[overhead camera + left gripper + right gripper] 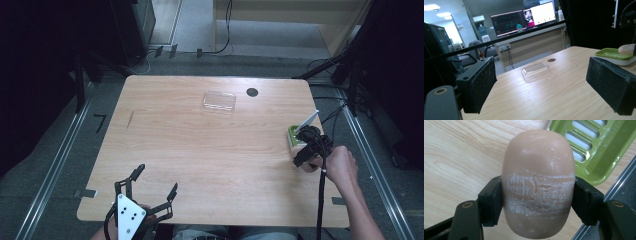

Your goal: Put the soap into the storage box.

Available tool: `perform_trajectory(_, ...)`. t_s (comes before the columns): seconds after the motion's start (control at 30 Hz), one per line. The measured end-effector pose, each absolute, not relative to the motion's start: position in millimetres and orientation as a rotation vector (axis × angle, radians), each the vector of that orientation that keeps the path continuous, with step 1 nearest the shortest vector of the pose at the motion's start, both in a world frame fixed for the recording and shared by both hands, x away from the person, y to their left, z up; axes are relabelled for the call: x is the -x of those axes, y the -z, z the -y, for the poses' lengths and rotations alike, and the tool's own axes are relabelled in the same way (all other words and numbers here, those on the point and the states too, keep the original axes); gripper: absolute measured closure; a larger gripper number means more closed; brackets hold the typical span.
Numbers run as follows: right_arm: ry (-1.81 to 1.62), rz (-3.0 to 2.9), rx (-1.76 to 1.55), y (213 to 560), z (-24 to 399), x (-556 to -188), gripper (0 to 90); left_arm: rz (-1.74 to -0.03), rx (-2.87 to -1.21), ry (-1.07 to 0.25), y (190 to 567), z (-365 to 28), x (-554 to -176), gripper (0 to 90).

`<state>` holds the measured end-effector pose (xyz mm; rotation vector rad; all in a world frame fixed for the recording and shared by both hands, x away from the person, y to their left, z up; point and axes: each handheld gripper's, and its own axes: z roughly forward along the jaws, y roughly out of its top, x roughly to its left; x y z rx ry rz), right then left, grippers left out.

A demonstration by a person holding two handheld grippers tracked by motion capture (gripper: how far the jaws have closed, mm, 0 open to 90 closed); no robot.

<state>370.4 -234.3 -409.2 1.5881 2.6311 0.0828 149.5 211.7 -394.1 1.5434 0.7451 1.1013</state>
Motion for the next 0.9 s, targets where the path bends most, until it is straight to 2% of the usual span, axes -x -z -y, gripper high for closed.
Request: perform_trajectory(0.9,-0.113,-2.541,-1.714,407,252,-390,33.7,-0.740,-1.553,-1.102,394,-210,-150,9.9)
